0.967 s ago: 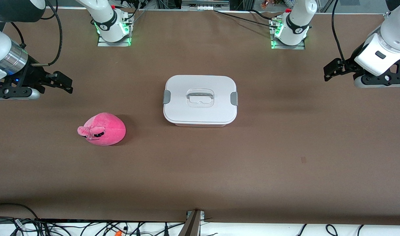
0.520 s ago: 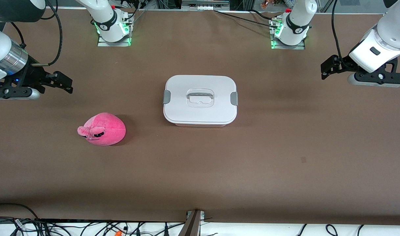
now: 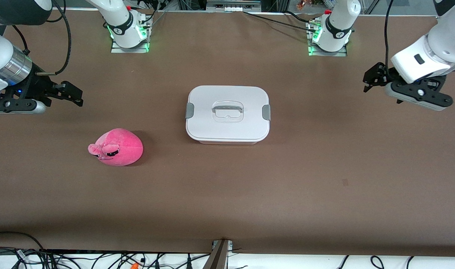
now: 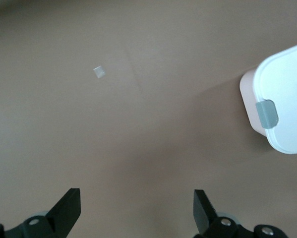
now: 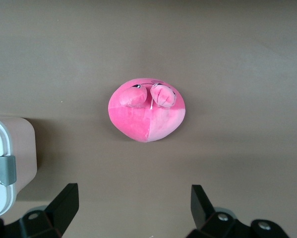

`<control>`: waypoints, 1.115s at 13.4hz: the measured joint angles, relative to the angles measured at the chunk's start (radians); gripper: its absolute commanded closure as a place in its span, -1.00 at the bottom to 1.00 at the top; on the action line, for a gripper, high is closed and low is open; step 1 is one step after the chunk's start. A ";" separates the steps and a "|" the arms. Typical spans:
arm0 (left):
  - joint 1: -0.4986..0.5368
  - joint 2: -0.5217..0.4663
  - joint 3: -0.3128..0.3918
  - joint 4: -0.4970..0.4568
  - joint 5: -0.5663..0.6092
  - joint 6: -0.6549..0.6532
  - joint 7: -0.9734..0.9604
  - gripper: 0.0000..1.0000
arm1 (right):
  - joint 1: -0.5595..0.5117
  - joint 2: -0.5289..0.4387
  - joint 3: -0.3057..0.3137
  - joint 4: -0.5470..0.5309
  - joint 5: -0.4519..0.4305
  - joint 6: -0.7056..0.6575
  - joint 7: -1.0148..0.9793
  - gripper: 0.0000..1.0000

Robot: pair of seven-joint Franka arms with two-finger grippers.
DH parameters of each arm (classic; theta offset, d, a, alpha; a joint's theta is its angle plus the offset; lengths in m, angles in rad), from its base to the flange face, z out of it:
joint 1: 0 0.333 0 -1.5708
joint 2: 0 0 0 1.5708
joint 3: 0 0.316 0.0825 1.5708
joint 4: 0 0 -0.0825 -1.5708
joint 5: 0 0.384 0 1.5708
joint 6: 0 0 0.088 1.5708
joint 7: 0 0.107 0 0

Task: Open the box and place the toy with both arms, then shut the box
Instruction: 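Reach the left gripper to the lid handle while the right gripper reaches the toy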

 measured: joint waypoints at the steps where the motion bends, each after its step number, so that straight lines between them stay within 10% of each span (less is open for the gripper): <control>1: -0.002 0.002 -0.012 0.002 0.000 0.000 0.035 -1.00 | 0.000 0.000 0.000 0.000 0.000 0.000 0.000 -0.99; 15: -0.200 0.254 -0.143 0.003 -0.143 0.106 0.406 -1.00 | 0.005 0.089 0.010 0.002 0.024 0.017 -0.001 -0.99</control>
